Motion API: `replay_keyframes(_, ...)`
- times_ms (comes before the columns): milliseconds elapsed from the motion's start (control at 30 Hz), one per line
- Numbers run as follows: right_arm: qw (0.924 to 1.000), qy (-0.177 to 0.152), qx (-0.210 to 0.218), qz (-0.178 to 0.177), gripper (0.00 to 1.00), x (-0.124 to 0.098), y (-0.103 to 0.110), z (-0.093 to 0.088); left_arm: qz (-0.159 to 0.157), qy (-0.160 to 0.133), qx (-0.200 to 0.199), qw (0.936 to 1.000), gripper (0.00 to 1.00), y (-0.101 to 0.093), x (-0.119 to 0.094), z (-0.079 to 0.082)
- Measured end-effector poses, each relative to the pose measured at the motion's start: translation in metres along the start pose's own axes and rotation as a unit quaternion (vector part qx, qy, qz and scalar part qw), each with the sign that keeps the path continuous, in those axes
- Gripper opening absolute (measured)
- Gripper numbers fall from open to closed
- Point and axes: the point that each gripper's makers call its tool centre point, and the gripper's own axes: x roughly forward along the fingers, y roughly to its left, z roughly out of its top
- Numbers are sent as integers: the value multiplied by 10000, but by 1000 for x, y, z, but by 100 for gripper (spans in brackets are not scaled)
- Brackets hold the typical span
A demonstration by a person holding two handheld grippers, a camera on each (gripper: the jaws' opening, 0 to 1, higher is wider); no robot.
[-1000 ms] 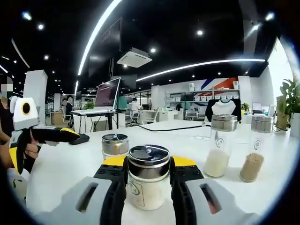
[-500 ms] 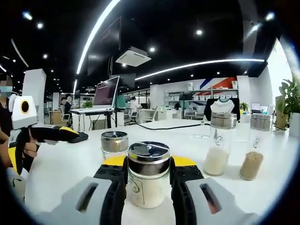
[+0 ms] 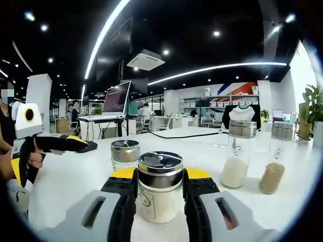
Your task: Rotate the seasoning bottle until the label or dispensing opening points toward the visible target arrow and the bottle remains upright within the marked orientation range
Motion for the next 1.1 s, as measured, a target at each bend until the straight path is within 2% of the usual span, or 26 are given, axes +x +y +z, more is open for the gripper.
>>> replay_keyframes(67,9999,-47,-147,-11,35,-2,1,5,9,-4,-19,10000,100,1,0,0)
replay_keyframes(133,9998,-179,-80,2,39,-7,4,16,10,-6,-24,10000,100,1,0,0)
replay_keyframes(267,9995,-287,-117,60,39,-15,9,32,15,-11,-51,10000,100,2,0,0)
replay_keyframes(367,9994,-305,-132,25,39,-17,8,37,-1,19,-20,10000,100,0,1,-1)
replay_keyframes(667,9964,-392,406,-640,40,-25,-35,41,19,19,-46,10000,100,1,0,0)
replay_keyframes(867,9938,-327,220,-1039,45,-25,-60,42,25,79,-30,10000,100,0,0,-3)
replay_keyframes(967,9915,-185,1,-1290,49,-24,-73,39,12,80,-23,10000,100,-1,1,-3)
replay_keyframes(1100,9887,-86,-209,-1480,48,-17,-88,36,3,115,0,9999,100,-2,2,-5)
